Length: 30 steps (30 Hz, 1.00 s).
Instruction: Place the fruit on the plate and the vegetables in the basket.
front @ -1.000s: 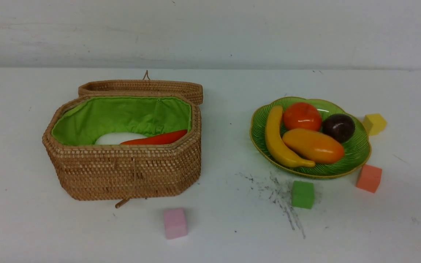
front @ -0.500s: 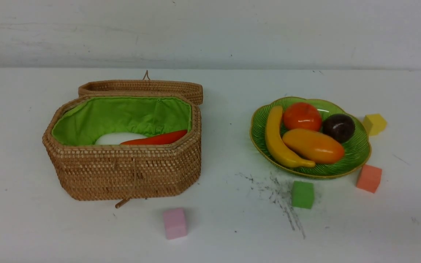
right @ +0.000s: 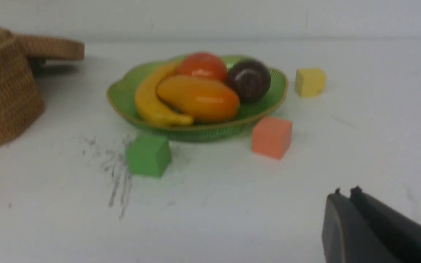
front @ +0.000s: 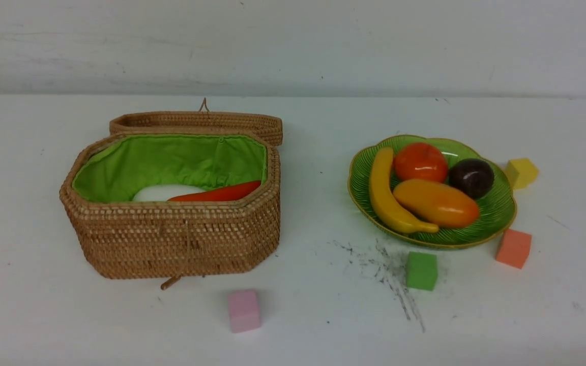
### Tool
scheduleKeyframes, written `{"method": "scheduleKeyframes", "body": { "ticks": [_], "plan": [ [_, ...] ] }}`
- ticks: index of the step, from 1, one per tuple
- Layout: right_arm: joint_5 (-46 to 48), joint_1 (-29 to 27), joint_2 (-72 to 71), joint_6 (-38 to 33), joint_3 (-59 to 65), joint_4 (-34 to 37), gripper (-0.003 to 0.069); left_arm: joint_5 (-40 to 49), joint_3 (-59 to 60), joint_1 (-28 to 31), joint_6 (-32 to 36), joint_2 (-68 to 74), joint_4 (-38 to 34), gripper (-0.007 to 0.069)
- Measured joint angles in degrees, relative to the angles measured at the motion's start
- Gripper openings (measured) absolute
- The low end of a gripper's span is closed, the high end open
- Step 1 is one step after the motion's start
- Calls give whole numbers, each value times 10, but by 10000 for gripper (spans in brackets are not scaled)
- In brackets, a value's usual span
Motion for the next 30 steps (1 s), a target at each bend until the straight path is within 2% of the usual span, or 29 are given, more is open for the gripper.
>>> {"method": "scheduleKeyframes", "body": {
  "ticks": [1, 5, 30],
  "plan": [
    [33, 0, 0, 0, 0, 0, 38, 0, 0, 0, 0, 0, 0, 239],
    [62, 0, 0, 0, -3, 0, 38, 0, 0, 0, 0, 0, 0, 239],
    [64, 0, 0, 0, -3, 0, 61, 0, 0, 0, 0, 0, 0, 239]
  ]
}}
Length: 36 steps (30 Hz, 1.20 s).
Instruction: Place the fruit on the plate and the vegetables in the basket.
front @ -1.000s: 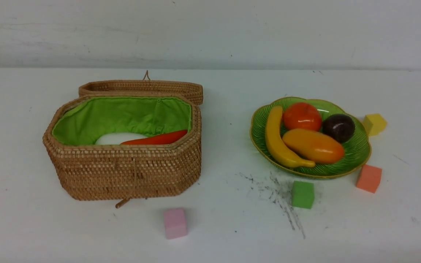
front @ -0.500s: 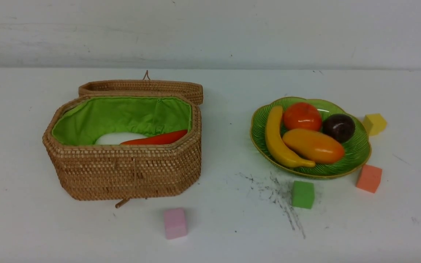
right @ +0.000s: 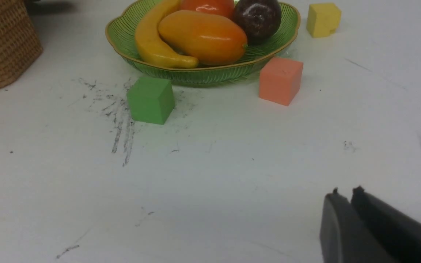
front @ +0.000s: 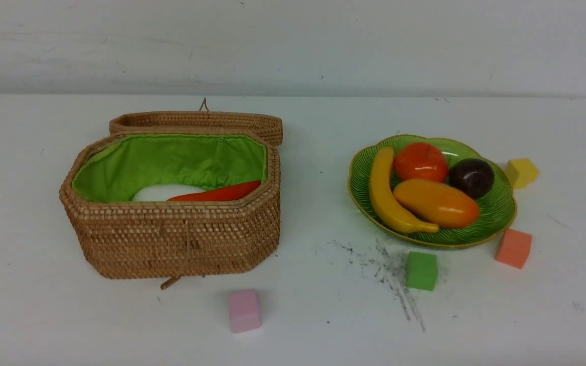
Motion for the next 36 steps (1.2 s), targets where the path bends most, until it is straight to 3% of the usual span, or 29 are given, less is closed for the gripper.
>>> {"method": "scheduleKeyframes", "body": {
  "ticks": [36],
  "plan": [
    [1, 0, 0, 0, 0, 0, 111, 0, 0, 0, 0, 0, 0, 239]
  ]
}}
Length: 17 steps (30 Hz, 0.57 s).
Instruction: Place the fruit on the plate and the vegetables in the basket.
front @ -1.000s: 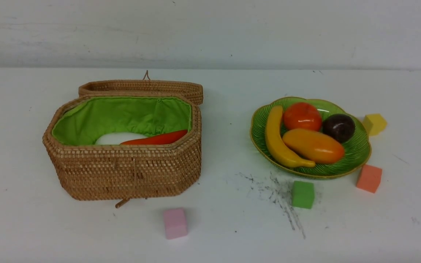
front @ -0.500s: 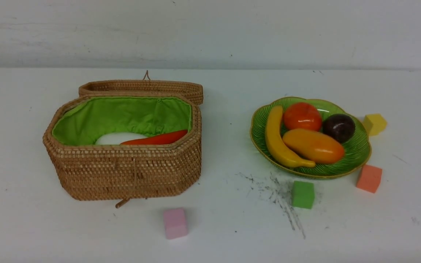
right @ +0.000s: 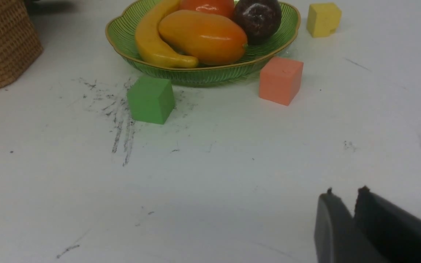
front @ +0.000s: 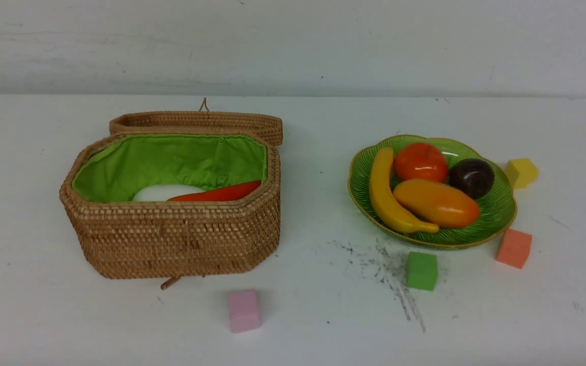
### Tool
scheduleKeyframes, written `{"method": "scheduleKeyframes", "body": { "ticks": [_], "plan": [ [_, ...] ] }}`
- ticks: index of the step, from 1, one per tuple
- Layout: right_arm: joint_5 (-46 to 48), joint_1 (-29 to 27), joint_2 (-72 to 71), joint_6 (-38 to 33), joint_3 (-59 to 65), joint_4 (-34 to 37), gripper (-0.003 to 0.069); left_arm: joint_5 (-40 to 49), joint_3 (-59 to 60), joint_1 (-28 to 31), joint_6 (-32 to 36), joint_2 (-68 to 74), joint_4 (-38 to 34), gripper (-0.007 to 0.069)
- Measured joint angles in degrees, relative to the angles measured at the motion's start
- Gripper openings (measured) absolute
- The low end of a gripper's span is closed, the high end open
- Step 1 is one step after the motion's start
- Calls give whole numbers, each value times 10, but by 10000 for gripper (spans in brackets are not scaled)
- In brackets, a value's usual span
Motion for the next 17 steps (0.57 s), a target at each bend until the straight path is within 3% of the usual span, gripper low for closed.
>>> {"method": "scheduleKeyframes", "body": {
  "ticks": [17],
  "plan": [
    [0, 0, 0, 0, 0, 0, 125, 0, 0, 0, 0, 0, 0, 239]
  ]
}}
